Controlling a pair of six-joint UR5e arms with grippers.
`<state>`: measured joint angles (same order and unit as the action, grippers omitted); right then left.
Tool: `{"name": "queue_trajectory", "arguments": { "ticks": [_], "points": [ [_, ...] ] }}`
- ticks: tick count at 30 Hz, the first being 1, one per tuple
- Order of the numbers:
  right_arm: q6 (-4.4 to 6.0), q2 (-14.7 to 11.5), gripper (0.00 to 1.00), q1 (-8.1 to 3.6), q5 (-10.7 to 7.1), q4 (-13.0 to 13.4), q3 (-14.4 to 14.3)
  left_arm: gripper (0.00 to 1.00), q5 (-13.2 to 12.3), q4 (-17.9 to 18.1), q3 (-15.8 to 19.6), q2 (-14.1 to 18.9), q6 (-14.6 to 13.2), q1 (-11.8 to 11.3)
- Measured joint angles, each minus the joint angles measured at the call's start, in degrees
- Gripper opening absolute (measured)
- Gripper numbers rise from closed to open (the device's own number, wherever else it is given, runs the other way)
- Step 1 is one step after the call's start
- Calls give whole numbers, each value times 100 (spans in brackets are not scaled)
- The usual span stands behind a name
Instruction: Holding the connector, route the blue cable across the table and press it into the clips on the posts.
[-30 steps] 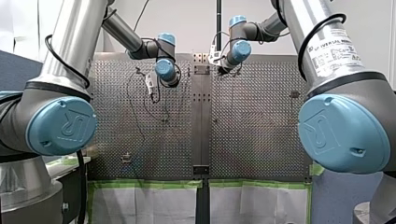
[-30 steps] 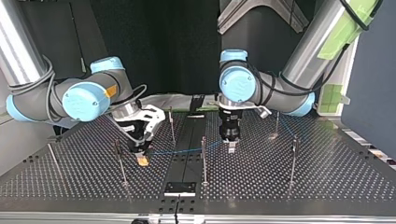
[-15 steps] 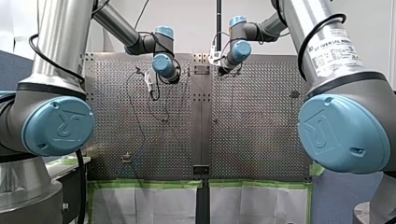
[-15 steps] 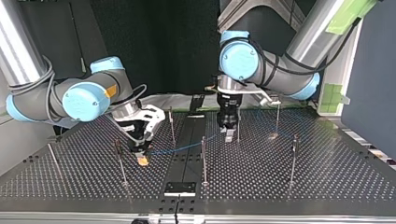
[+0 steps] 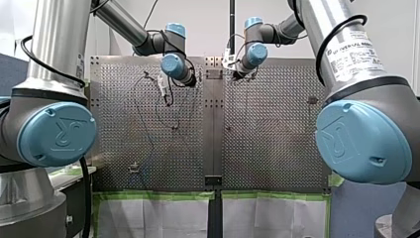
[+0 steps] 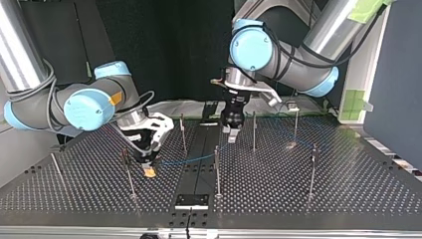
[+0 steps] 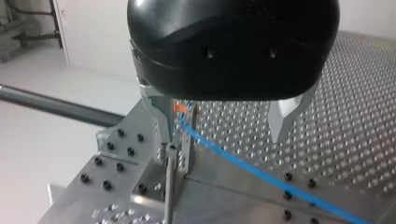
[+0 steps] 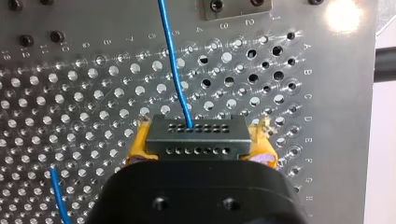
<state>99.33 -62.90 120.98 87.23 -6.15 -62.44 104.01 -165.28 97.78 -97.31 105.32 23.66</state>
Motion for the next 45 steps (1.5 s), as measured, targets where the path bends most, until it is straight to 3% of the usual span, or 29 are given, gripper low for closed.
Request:
{"name": "queue_trajectory", "arguments": {
  "ticks": [4,10,16,21,28,38,45],
  "points": [
    [0,0,0,-13,-2,-2,0,100,78,-35,1,45,-102,88],
    [1,0,0,-43,2,-14,1,100,388,-50,0,208,-364,269],
    [-13,-5,0,-67,34,-45,2,100,678,165,-42,234,-645,531],
    [-16,-6,0,-70,40,-45,2,100,944,342,-215,177,-912,797],
    [-17,-3,0,-65,41,-49,2,100,1284,77,-587,-138,-1276,1152],
    [-17,-8,0,-68,41,-53,2,100,1491,-291,-1092,-639,-1423,1204],
    [-10,-9,0,-67,41,-53,3,100,1541,-410,-1444,-758,-1443,1129]
  ]
}}
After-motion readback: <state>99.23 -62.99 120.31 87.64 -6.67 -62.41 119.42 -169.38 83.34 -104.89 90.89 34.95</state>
